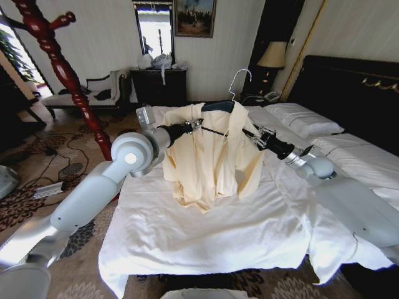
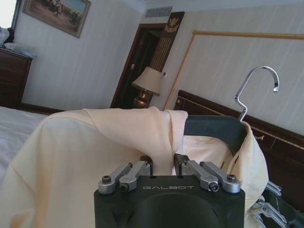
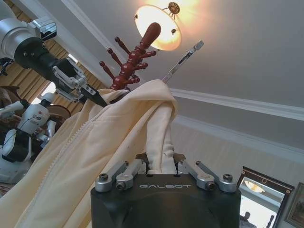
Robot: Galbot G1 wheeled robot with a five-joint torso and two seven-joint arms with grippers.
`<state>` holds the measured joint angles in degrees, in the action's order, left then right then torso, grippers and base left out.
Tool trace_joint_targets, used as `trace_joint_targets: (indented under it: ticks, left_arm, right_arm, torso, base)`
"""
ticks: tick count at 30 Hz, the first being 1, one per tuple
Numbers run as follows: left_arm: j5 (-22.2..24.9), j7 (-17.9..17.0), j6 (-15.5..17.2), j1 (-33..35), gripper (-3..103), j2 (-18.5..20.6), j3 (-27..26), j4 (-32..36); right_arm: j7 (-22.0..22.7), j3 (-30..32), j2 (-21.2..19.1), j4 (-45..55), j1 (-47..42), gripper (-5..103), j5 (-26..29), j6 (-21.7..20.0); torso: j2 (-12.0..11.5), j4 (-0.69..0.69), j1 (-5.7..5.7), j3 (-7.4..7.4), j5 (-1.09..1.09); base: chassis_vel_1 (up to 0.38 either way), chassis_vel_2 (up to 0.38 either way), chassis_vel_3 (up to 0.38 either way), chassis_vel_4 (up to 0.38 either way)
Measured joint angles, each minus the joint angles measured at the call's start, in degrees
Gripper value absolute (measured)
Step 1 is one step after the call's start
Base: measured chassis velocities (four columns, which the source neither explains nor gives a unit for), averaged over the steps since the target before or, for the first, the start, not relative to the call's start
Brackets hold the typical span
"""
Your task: Pick up the clothes from the bed and hang them on the clothes hanger.
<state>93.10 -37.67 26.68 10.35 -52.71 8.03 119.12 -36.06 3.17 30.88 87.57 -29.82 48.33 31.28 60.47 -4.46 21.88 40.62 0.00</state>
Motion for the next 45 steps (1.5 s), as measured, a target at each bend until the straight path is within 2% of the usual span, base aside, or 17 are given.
trace_joint_targets:
  ticks: [4, 6, 7, 9, 11, 20, 26, 33, 38, 39, 41, 42, 45]
  left_arm:
    - [0.34, 1.16, -0.48, -0.86, 8, -0.24, 0.20, 0.36]
    - [0.41, 1.53, -0.57, -1.01, 8, -0.27, 0.30, 0.45]
    - [0.54, 2.22, -0.76, -1.33, 3, -0.43, 0.52, 0.54]
    - [0.72, 3.27, -1.20, -2.15, 1, -1.07, 1.14, 0.36]
    - [0.73, 3.40, -1.29, -2.35, 1, -1.25, 1.31, 0.24]
    - [0.57, 3.94, -1.78, -9.95, 1, -7.03, 7.53, -4.11]
    - [1.09, 3.08, -1.61, -10.21, 1, -7.79, 9.85, -2.84]
    - [0.44, 2.74, -0.02, -5.84, 1, -4.63, 11.71, 1.13]
    - [-1.21, 2.53, 0.88, -3.13, -2, -1.85, 10.44, 3.46]
    - [-1.19, 2.49, 1.05, -2.75, 7, -1.35, 9.88, 4.06]
    - [-1.10, 2.36, 1.21, -2.46, 7, -0.90, 9.36, 4.72]
    - [-0.74, 1.83, 1.59, -1.93, 18, 0.12, 8.25, 6.16]
    - [-0.27, 1.02, 1.91, -1.43, 24, 1.63, 6.84, 8.04]
  right_arm:
    - [0.11, -0.02, 0.07, -0.68, 0.24, 23, -0.87, 0.15]
    - [0.16, -0.02, 0.15, -0.87, 0.24, 23, -1.19, 0.23]
    - [0.21, -0.02, 0.33, -1.22, 0.22, 23, -1.82, 0.46]
    - [0.19, -0.02, 0.68, -1.45, -0.13, 23, -2.56, 0.82]
    - [0.17, -0.02, 0.74, -1.45, -0.22, 23, -2.66, 0.86]
    - [0.09, -0.15, 1.73, -0.26, -1.23, 23, -2.92, 1.08]
    - [0.11, 0.59, 1.22, -0.27, -1.24, 23, -2.51, 1.10]
    - [0.11, 1.75, -0.12, -0.69, -0.57, 23, -0.79, 1.59]
    - [0.12, 1.96, -0.90, -0.18, -0.39, 23, -0.03, 1.75]
    - [0.12, 1.96, -0.97, -0.11, -0.39, 23, 0.00, 1.75]
    - [0.13, 1.96, -1.01, -0.05, -0.39, 23, 0.02, 1.75]
    - [0.17, 1.96, -1.06, 0.03, -0.38, 23, 0.04, 1.75]
    - [0.29, 1.93, -1.16, 0.37, -0.35, 23, 0.05, 1.74]
  torso:
    - [0.00, 0.00, 0.00, 0.00, 0.00]
    - [0.00, 0.00, 0.00, 0.00, 0.00]
    - [0.00, 0.00, 0.00, 0.00, 0.00]
    - [0.00, 0.00, 0.00, 0.00, 0.00]
    - [0.00, 0.00, 0.00, 0.00, 0.01]
    - [0.00, -0.01, 0.00, 0.00, 0.01]
    - [0.00, -0.01, 0.01, 0.00, 0.02]
    - [0.00, 0.01, 0.00, 0.00, 0.00]
    - [0.00, 0.00, 0.00, 0.00, 0.00]
    - [0.00, 0.00, 0.00, 0.00, 0.00]
    - [0.00, 0.00, 0.00, 0.00, 0.00]
    - [0.00, 0.00, 0.00, 0.00, 0.00]
    - [0.00, 0.00, 0.00, 0.00, 0.00]
  base:
    - [0.000, 0.000, 0.000, 0.000]
    - [0.000, 0.000, 0.000, 0.000]
    - [0.000, 0.000, 0.000, 0.000]
    - [0.000, 0.000, 0.000, 0.000]
    - [0.000, 0.000, 0.000, 0.000]
    - [0.000, 0.000, 0.000, 0.000]
    - [0.000, 0.000, 0.000, 0.000]
    - [0.000, 0.000, 0.000, 0.000]
    - [0.000, 0.000, 0.000, 0.000]
    - [0.000, 0.000, 0.000, 0.000]
    - [0.000, 0.000, 0.000, 0.000]
    - [0.000, 0.000, 0.000, 0.000]
    - [0.000, 0.000, 0.000, 0.000]
